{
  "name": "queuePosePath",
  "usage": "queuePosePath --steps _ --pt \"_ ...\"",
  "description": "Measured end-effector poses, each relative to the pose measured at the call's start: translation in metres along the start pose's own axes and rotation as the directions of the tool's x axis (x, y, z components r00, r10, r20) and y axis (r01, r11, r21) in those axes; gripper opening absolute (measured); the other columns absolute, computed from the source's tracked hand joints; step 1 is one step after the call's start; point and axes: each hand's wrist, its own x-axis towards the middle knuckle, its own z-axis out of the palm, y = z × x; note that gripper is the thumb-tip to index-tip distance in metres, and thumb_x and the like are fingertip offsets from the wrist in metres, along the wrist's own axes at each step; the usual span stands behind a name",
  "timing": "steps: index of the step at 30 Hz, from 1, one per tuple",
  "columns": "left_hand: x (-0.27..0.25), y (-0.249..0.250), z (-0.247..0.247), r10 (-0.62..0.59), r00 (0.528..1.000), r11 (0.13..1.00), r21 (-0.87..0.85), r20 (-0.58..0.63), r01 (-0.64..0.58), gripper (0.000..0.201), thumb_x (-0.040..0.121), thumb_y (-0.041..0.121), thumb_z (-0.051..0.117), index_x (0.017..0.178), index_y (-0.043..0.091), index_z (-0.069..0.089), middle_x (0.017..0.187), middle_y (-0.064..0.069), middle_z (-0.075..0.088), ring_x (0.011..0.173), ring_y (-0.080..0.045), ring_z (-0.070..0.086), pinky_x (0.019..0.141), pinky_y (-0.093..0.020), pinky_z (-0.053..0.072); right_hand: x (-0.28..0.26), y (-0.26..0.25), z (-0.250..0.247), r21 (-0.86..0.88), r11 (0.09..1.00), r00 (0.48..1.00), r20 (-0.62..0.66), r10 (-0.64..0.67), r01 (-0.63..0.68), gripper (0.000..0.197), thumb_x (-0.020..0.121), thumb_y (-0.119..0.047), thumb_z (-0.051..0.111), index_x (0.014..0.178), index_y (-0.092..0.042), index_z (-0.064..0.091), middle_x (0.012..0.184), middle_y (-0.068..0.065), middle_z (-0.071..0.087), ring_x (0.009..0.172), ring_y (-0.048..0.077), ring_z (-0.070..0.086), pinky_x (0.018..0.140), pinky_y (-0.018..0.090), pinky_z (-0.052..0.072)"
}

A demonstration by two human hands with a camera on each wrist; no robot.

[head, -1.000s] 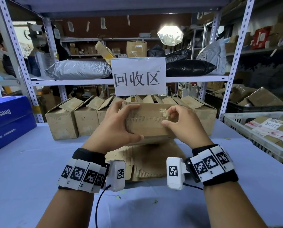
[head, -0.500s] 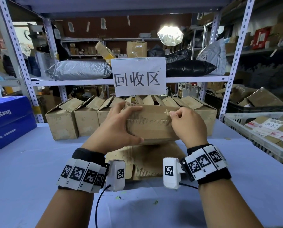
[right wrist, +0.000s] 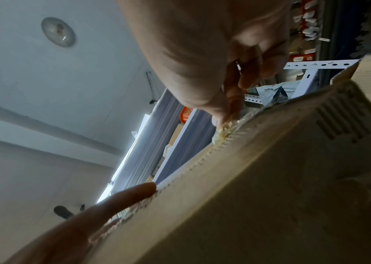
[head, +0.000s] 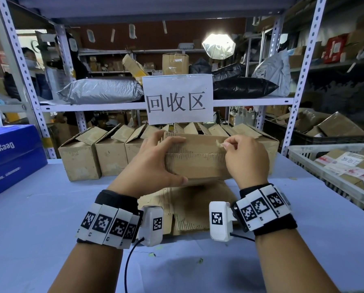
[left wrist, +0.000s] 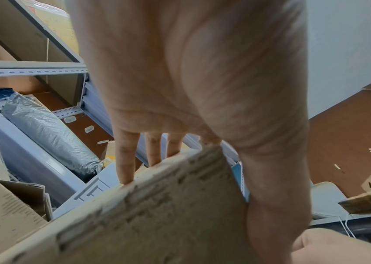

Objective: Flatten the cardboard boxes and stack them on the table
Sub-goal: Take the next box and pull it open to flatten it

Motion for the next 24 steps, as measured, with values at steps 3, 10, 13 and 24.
queuePosePath --steps 3,10,13,24 --pt "0.001 0.003 0.001 -0.005 1.0 1.0 0.029 -0.008 0.005 0.095 0.047 0.066 0.074 0.136 0.057 0.042 0.147 0.015 0.026 0.142 -0.017 0.027 0.114 -0.052 0.039 -0.001 -0.002 0.004 -0.054 0.998 1.0 0.002 -0.024 0.024 0.036 0.104 -0.022 0.043 0.085 -0.011 0.071 0.072 0.0 0.055 0.074 0.024 0.054 0.062 0.031 0.033" --pt "0.003 0.006 0.003 0.012 1.0 0.998 0.058 0.008 -0.012 0.094 0.047 0.067 0.074 0.134 0.061 0.039 0.151 0.014 0.024 0.144 -0.018 0.024 0.113 -0.054 0.039 0.001 -0.001 0.003 -0.088 0.995 0.998 0.035 0.055 -0.052 0.03 0.093 -0.051 0.057 0.087 -0.021 0.059 0.098 0.0 0.063 0.094 0.023 0.058 0.075 0.033 0.042" --pt "0.004 0.004 0.001 0.01 1.0 0.999 0.044 0.007 -0.011 0.094 0.047 0.067 0.075 0.133 0.061 0.04 0.149 0.015 0.024 0.144 -0.017 0.026 0.114 -0.053 0.04 -0.001 0.001 0.005 -0.01 0.999 0.998 -0.035 0.052 -0.053 0.02 0.096 -0.037 0.058 0.093 -0.02 0.07 0.107 0.004 0.061 0.101 0.028 0.056 0.085 0.034 0.041" --pt "-0.001 -0.013 -0.007 -0.044 0.999 0.993 -0.107 -0.01 0.043 0.091 0.046 0.059 0.078 0.132 0.052 0.051 0.133 0.02 0.03 0.132 -0.013 0.038 0.111 -0.042 0.045 0.006 0.018 0.001 0.245 0.956 0.986 0.05 0.157 -0.164 0.019 0.092 -0.015 0.065 0.106 -0.026 0.058 0.079 -0.018 0.062 0.085 0.012 0.061 0.078 0.029 0.046"
